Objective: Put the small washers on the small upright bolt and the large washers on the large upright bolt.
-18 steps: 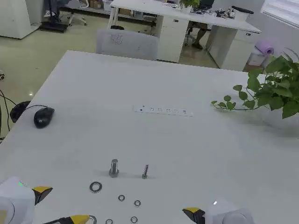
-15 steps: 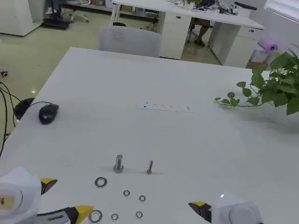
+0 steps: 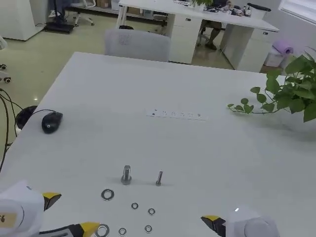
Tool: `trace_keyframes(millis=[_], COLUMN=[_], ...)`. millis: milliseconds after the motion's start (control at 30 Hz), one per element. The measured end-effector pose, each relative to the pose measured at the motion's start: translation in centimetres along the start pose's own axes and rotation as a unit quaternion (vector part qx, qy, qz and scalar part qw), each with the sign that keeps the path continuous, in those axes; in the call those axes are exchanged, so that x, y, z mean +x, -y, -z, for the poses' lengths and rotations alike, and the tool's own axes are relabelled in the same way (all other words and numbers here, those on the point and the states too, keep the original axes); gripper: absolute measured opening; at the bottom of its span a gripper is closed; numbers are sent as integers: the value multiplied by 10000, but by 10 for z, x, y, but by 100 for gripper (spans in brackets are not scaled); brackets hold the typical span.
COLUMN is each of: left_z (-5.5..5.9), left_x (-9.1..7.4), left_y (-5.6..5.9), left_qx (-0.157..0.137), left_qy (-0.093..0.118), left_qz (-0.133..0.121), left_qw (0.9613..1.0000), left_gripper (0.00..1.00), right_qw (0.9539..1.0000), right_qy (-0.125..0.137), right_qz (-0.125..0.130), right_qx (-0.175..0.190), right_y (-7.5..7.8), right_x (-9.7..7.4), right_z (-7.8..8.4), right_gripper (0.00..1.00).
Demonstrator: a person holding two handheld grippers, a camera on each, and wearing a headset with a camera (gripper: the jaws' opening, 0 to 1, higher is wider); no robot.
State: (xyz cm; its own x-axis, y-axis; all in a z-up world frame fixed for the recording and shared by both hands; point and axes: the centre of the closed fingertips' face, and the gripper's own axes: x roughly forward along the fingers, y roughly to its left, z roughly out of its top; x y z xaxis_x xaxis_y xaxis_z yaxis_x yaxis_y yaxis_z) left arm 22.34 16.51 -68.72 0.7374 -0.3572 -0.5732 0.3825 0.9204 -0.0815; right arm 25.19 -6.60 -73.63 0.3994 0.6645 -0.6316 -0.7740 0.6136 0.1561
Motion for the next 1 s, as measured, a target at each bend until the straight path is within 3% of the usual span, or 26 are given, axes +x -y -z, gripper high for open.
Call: trace_keyframes(millis=[300, 733, 1000], left_z=[3, 21, 27], left_x=[-1, -9, -12], left_y=[2, 2, -3], left_qx=[14, -114, -224], left_qy=[-22, -139, -135], left_qz=[10, -61, -157], left_qw=[10000, 9998, 9995], left_gripper=[67, 67, 67], right_qw=[10000, 9995, 9988], right_qy=[-74, -231, -333], right_qz=[-31, -181, -296], right_qx=[-18, -148, -204], right_y=[-2, -9, -13], right_x=[0, 8, 16], right_z=[5, 10, 14], right_gripper=[70, 70, 70])
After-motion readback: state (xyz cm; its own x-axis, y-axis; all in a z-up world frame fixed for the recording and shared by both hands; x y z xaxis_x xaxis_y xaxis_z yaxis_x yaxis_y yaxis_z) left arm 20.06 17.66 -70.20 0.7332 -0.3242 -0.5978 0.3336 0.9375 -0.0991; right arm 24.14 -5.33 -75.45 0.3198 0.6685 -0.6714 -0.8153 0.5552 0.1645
